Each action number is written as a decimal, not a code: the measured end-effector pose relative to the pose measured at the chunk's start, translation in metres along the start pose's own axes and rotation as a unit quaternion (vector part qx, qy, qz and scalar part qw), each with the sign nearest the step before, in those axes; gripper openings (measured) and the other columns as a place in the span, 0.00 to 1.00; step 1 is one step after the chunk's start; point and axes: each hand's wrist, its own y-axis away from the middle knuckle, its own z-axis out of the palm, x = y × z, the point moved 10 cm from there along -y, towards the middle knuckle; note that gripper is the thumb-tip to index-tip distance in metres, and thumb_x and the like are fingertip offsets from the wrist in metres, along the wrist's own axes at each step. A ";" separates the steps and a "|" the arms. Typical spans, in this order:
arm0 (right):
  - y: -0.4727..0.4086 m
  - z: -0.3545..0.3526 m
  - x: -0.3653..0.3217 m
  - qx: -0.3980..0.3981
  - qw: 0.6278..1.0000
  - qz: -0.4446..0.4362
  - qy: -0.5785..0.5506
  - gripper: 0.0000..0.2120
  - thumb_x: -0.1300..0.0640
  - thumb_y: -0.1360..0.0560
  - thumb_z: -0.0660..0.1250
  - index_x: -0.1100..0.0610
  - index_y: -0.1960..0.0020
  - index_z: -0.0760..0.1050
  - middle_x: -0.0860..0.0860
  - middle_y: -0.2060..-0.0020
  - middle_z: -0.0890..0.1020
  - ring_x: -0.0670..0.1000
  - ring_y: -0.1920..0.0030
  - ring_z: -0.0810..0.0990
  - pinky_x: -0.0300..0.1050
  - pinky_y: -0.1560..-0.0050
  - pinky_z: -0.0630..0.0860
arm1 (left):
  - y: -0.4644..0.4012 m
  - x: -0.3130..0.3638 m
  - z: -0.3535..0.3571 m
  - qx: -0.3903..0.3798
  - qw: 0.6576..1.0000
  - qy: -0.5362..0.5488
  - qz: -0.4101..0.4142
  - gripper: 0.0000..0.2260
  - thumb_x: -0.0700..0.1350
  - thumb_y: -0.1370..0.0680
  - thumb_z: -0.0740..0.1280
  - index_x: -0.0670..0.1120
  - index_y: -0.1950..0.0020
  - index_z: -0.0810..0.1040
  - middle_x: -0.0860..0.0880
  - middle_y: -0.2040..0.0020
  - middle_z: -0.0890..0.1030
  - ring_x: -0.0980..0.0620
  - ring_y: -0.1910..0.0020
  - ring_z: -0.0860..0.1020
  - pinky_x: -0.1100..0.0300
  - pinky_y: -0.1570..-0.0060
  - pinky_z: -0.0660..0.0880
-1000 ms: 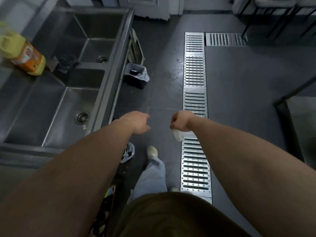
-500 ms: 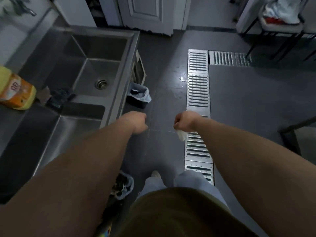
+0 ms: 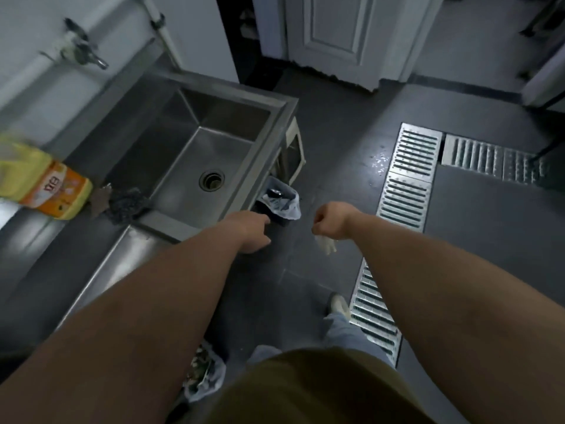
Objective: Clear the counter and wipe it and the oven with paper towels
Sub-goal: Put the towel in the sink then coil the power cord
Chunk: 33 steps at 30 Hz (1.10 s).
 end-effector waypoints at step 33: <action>-0.272 -0.141 -0.318 -0.092 0.905 -0.312 0.274 0.14 0.43 0.34 0.66 0.51 0.56 0.81 0.50 0.58 0.83 0.53 0.56 0.81 0.51 0.49 0.80 | -0.060 -0.311 -0.067 0.032 0.914 0.266 -0.304 0.28 0.56 0.18 0.62 0.50 0.21 0.62 0.44 0.24 0.67 0.43 0.27 0.68 0.53 0.31 0.67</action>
